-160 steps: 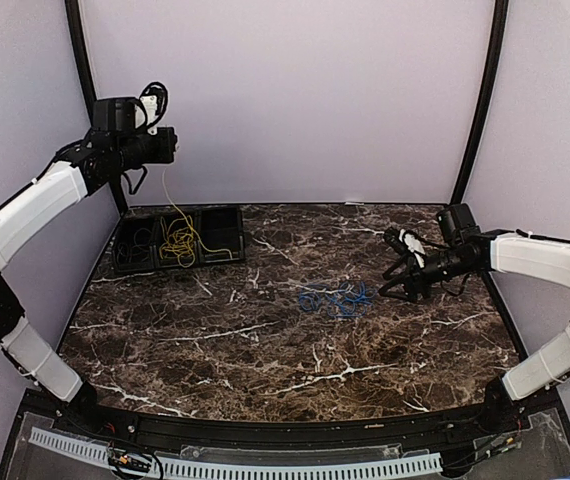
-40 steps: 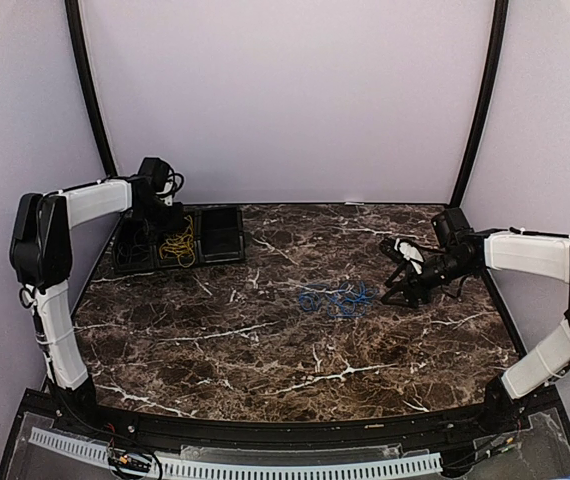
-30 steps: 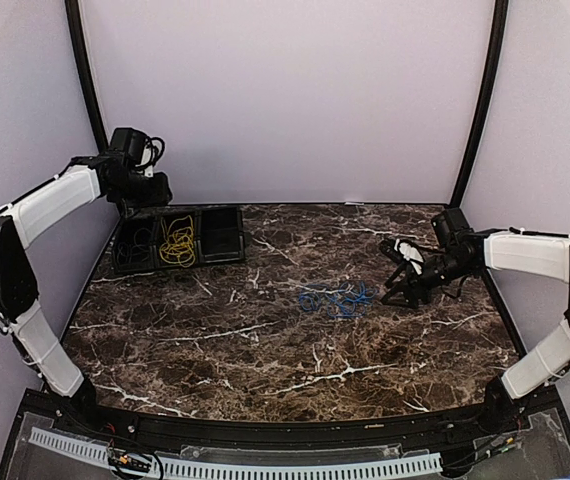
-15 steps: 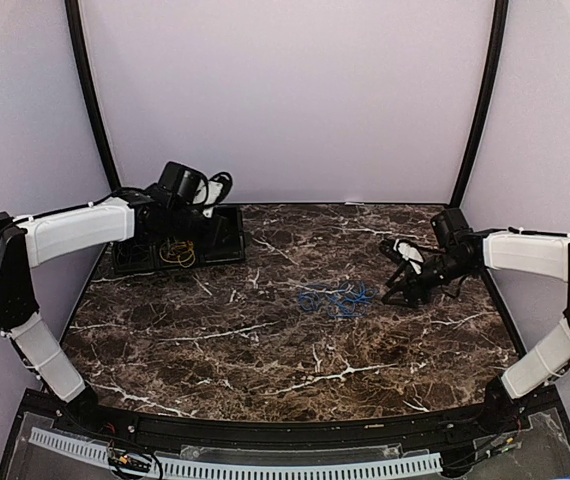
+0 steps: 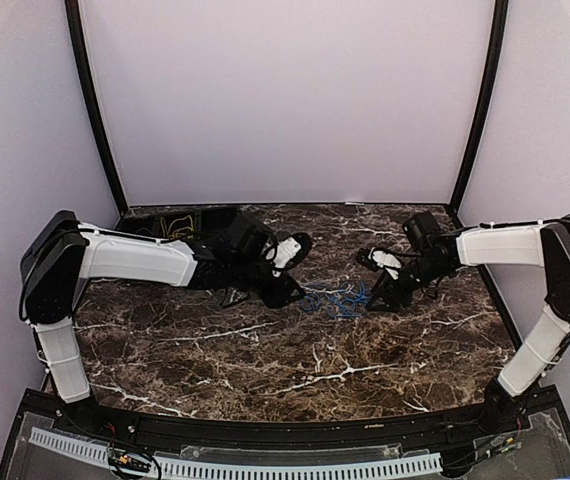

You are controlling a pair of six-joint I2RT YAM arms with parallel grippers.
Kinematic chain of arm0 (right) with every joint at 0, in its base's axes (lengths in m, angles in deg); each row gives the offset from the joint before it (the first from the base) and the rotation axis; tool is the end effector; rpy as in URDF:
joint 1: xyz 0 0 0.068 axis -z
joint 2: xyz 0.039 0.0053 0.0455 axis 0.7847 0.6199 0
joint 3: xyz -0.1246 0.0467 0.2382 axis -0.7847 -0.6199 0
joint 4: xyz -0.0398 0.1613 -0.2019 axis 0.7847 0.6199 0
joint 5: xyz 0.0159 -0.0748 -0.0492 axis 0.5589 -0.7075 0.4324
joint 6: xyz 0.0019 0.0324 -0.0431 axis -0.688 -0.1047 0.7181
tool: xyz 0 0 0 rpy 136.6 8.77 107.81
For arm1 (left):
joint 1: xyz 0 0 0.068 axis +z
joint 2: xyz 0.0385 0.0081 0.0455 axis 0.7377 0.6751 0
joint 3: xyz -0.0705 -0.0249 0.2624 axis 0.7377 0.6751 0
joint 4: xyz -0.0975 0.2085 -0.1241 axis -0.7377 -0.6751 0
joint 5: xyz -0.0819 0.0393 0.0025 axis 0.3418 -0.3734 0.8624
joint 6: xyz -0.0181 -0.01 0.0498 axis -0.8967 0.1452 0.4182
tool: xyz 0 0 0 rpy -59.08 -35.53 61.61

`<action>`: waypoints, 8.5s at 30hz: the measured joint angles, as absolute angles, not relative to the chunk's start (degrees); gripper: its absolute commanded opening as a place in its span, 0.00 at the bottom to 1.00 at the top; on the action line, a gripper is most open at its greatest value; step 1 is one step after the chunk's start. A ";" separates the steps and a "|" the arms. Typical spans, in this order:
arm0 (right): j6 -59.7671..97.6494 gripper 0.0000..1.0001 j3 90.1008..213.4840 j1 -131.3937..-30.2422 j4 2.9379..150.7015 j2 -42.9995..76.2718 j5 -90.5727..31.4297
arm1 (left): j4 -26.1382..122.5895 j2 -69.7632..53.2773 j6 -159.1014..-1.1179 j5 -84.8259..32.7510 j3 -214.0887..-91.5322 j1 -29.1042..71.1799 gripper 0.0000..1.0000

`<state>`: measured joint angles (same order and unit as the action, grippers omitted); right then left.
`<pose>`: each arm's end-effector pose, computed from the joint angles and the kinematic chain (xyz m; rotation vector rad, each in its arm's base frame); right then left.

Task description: Untangle the cables

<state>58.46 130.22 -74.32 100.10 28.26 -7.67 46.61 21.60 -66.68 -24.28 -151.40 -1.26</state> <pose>0.2792 0.1354 0.1780 -1.3331 2.1878 0.6167 0.2692 -0.3169 0.2180 1.0463 1.9685 -0.6506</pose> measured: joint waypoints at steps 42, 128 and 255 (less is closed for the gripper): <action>58.11 0.00 151.25 -77.19 116.89 18.08 0.20 | 70.20 16.34 -69.39 -19.53 -146.59 -6.59 0.50; 45.81 0.49 180.89 -65.93 110.57 9.84 18.01 | 88.67 38.39 -87.97 -21.68 -157.28 -9.45 0.00; 56.78 0.52 124.52 -75.57 96.69 15.58 -11.72 | 31.25 21.21 -65.94 -41.43 -176.19 22.94 0.00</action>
